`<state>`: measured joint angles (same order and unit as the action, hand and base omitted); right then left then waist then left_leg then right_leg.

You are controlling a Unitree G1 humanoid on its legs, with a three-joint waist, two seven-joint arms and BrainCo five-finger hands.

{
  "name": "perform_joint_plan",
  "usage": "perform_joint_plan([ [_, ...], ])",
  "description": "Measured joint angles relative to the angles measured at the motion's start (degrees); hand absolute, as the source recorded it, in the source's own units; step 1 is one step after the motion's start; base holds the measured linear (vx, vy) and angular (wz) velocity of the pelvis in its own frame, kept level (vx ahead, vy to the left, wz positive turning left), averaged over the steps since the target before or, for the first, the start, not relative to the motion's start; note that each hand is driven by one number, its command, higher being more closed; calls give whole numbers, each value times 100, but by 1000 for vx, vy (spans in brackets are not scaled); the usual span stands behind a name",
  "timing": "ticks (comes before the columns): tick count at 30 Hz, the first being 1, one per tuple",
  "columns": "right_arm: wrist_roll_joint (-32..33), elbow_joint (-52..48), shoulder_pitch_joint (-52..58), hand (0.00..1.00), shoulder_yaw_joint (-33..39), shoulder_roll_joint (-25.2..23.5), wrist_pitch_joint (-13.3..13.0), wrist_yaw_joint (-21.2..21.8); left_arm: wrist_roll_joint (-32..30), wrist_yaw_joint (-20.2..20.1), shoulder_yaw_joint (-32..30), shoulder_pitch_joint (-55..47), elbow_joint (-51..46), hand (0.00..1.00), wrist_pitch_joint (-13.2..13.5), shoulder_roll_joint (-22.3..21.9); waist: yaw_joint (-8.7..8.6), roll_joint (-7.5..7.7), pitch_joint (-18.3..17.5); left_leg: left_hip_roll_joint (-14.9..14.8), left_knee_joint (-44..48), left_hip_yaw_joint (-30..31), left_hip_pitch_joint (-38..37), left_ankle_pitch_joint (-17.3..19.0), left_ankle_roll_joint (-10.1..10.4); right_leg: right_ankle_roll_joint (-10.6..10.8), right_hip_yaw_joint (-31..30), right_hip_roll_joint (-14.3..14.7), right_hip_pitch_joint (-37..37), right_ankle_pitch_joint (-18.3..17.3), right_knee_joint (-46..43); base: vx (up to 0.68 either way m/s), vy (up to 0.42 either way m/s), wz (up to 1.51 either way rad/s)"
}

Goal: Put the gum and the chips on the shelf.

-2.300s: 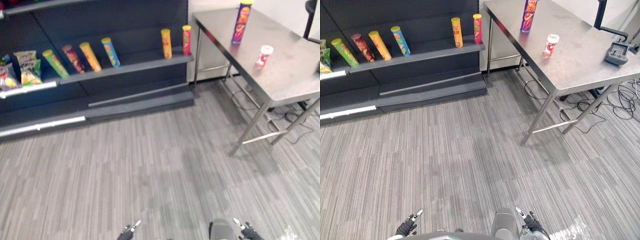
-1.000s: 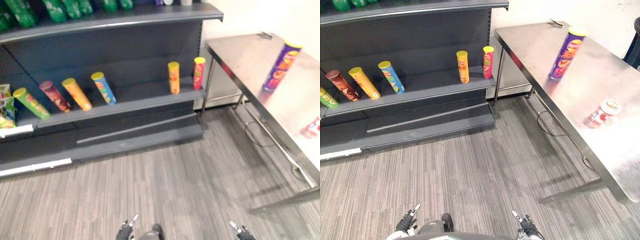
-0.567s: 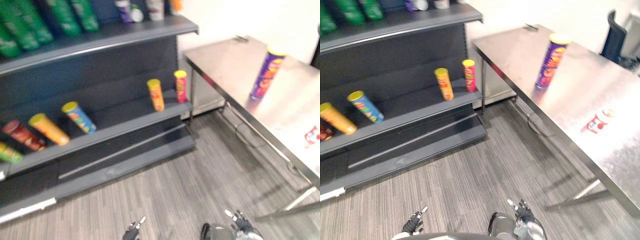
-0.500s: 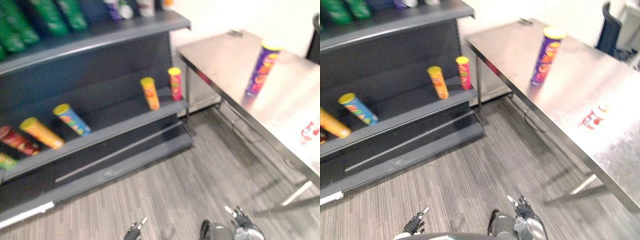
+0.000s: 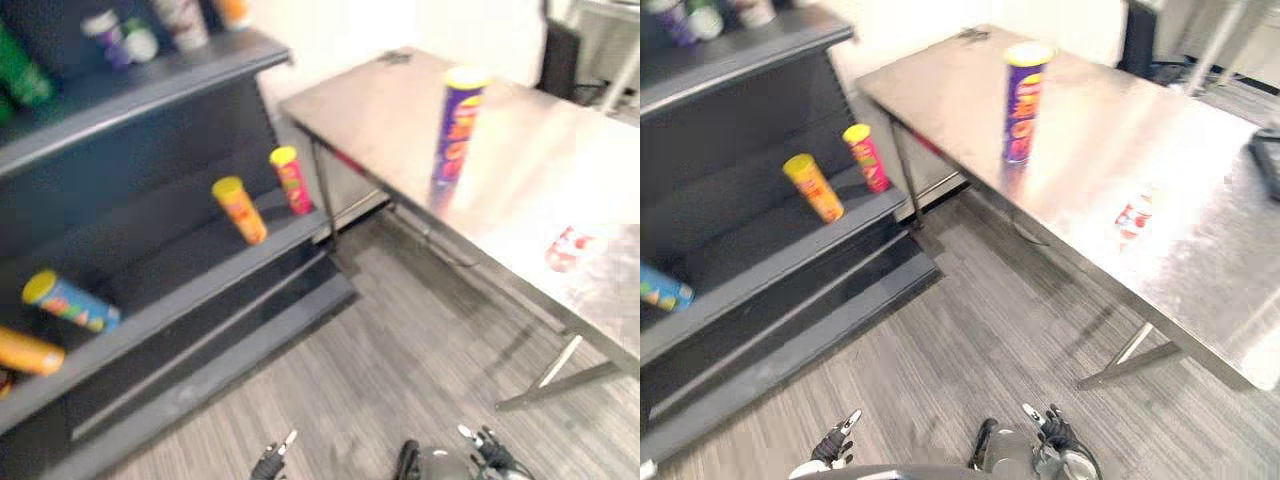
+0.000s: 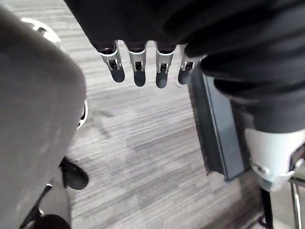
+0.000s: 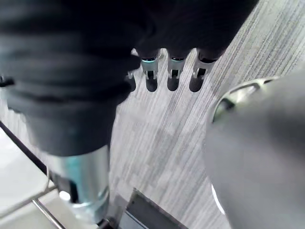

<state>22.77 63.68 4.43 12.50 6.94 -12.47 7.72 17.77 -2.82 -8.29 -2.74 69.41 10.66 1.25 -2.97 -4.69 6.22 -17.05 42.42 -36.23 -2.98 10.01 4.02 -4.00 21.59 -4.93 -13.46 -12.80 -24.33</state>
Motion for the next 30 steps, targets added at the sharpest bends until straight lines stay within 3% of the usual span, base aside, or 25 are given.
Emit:
perform_joint_plan([
  [1,10,-9,33,0,51,11,-2,-16,2,-2,-52,-19,-9,0,0,-30,15,-21,-15,-100,410,141,119,-260,-155,-28,-219,123,47,-13,-9,259,72,-194],
  [2,32,-9,50,0,66,-3,-1,-51,6,-5,-117,-146,-131,0,11,-50,30,-28,-17,-156,1049,496,385,-910,-141,-81,-712,268,100,-42,-10,277,134,-203],
  [3,33,-4,52,0,140,24,1,-100,4,-24,-127,-162,-174,0,41,-51,42,-21,-17,-89,1440,773,658,-391,-103,-119,-1155,350,123,-66,-8,315,167,-214],
  [5,34,28,98,0,384,23,23,-123,10,-41,-245,-155,-251,0,53,-61,110,26,2,32,1434,966,952,90,-104,-97,-1681,390,253,-52,56,190,130,-159],
  [6,34,47,219,0,528,28,33,-131,17,-37,-298,-183,-348,0,74,-65,181,76,20,76,1124,1082,1140,269,-135,-62,-2046,394,408,-72,94,169,177,-145],
  [9,32,200,223,0,702,95,37,-127,179,-38,-343,-240,-428,0,199,-45,197,124,4,363,-664,1928,1331,316,-78,129,-2837,386,562,-180,118,168,285,-161],
  [10,30,240,196,0,742,131,31,-127,180,-37,-343,-267,-398,0,223,-34,184,124,3,542,-1916,2678,1301,162,-62,205,-3226,382,559,-226,122,170,358,-134],
  [12,27,251,267,0,754,167,28,-125,180,-39,-340,-271,-364,0,250,-28,168,102,-13,658,-2814,3276,1271,-88,64,349,-3580,356,553,-308,141,198,407,-118],
  [13,26,262,323,0,756,210,32,-123,184,-42,-338,-284,-331,0,248,-70,169,35,-54,693,-3157,3433,1201,-364,344,506,-3754,371,552,-392,143,221,446,-94],
  [14,22,284,323,0,753,229,38,-122,196,-38,-357,-291,-333,0,251,-68,182,60,-71,723,-3164,3372,1149,-650,508,585,-3876,340,573,-426,149,307,529,-84],
  [16,-25,503,311,0,742,-40,49,-76,148,-33,-254,-372,-246,0,253,193,176,334,-365,956,-3374,2739,928,-485,296,948,-3870,-106,660,16,795,337,510,-106],
  [18,-29,535,252,0,742,-194,48,-67,115,-33,-110,-364,-112,0,246,325,178,436,-481,1028,-3424,2412,851,-396,176,1112,-3892,-280,784,476,1382,204,296,-92],
  [19,-29,535,205,0,744,-222,46,-69,-19,-34,28,-336,-109,0,247,352,162,428,-482,1070,-3477,2206,778,-344,95,1167,-3941,-335,791,760,1613,109,225,-61],
  [23,-47,563,181,0,750,-223,47,-88,-267,-36,347,-278,-101,0,247,352,166,324,-510,1243,-3660,1863,549,-299,8,1211,-3944,-493,772,1205,1878,88,203,-57],
  [30,-401,733,174,0,1083,-146,53,-144,-296,-20,459,-248,37,0,238,342,194,145,-533,1245,-3943,1641,278,-295,3,1278,-3638,-448,758,1367,2105,23,-4,-33],
])
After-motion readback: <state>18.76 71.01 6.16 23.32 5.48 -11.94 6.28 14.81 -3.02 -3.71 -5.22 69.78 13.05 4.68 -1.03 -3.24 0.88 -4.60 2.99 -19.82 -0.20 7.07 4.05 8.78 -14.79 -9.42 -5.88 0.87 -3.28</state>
